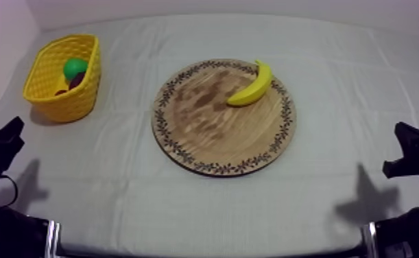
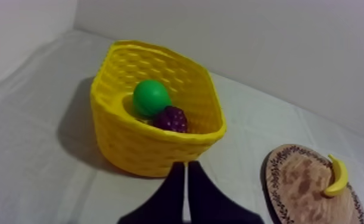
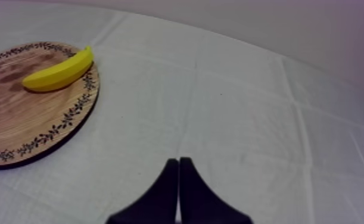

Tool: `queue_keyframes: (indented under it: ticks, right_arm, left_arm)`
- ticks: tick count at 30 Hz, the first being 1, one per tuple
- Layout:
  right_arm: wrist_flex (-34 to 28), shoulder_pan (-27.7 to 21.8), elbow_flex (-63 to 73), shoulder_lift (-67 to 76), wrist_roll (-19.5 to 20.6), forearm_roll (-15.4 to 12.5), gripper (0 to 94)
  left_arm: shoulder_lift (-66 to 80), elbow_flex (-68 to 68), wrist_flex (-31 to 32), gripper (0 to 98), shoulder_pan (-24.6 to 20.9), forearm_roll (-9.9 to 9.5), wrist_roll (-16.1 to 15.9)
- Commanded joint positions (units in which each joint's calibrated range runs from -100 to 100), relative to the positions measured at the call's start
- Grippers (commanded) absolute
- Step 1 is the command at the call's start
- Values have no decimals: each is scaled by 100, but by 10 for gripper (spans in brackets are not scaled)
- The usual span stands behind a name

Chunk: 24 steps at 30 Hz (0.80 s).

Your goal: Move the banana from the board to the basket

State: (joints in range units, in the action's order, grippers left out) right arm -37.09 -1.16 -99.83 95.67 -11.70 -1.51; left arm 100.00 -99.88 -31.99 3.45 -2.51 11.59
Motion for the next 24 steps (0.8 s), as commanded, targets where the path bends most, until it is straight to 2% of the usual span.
queue_keyframes:
  ticks: [1, 13, 18, 24]
  right_arm:
    - [0, 2, 5, 0, 0, 2, 2]
    - [0, 2, 5, 0, 0, 2, 2]
    - [0, 2, 5, 0, 0, 2, 2]
    - [0, 2, 5, 0, 0, 2, 2]
  left_arm:
    - [0, -1, -2, 1, -1, -1, 20]
    - [0, -1, -52, 1, 57, 2, -105]
    - [-27, 26, -123, 0, 503, 8, -86]
    - [-538, 180, -14, 0, 1224, -32, 246]
